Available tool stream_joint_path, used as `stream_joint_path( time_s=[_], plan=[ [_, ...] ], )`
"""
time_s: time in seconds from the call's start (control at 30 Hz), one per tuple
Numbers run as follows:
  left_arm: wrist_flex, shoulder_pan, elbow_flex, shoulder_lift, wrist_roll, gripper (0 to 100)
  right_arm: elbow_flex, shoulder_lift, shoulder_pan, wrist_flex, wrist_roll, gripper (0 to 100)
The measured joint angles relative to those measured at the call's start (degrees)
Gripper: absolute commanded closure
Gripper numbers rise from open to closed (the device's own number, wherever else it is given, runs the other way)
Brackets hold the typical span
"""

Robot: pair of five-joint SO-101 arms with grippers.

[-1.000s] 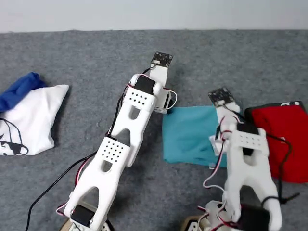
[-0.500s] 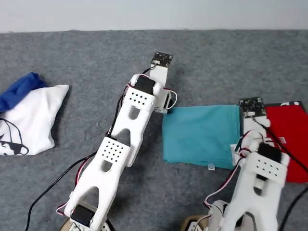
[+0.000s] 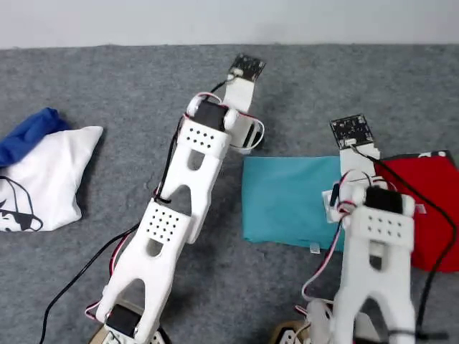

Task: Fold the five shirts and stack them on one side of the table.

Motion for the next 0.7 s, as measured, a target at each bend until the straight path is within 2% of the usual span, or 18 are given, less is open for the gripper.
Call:
stream_joint_path(
  time_s=[0.27,0.53,0.7],
  plan=[
    [0.1,0.0,5.7,-9.4,-0.5,68,-2.7,17.1,2.1,-9.7,0.0,71.1],
    [0.2,0.0,6.5,-12.6,-0.5,68,-9.3,32.9,-2.5,-20.2,-2.5,77.0],
    [0.2,0.0,6.5,-12.6,-0.5,68,-16.4,40.9,-3.0,-20.0,-5.4,77.2]
  ],
)
